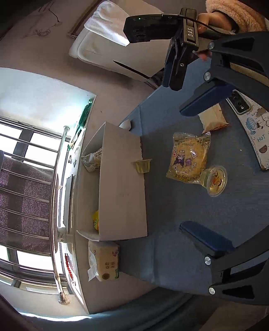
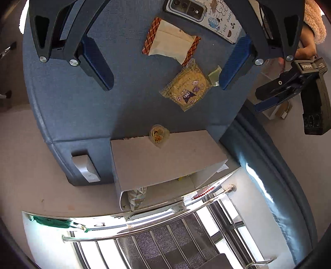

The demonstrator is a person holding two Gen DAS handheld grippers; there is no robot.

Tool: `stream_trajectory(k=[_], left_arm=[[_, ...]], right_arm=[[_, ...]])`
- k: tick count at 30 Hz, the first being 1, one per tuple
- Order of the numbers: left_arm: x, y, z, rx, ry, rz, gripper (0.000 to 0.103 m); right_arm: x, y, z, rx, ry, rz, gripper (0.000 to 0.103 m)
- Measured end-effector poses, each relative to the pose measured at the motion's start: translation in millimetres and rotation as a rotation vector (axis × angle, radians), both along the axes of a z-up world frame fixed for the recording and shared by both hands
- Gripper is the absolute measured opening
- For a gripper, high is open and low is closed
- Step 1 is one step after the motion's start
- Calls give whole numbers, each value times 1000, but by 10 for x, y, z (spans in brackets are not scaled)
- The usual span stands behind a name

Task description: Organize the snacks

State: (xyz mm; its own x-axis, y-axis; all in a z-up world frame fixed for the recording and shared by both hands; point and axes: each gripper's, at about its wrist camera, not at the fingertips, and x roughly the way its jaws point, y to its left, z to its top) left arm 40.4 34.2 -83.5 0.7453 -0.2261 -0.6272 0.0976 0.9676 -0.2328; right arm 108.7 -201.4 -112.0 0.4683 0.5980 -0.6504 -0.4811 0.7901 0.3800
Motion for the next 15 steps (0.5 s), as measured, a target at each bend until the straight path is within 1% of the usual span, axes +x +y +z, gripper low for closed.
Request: stream_trajectory(k=[2,4,7,9,11,13,15], left_arm=[[-39,-33,-72,-1,21,5,103],[-61,-50,-124,-13,33,-1,103],[-84,-70,-155,11,41,3,103],[-92,-43,-170,15,48,9,103],[-112,-23,-196,8,57,2,103],[-136,4,-222,14,63,14,103],[-157,39,-244,2,69,16,103]], right_arm=[[4,66,-68,-44,3,14,103],[36,137,-78,-85,-28,0,103],[186,282,-77,-135,-48,-20,103],[339,455,-61,-179,-66,-24,103],[488,644,-44,-217,-82,-5,103],[647,861,-52,-272,-80,19,103],[791,1065,-96,-317,-79,24,103]])
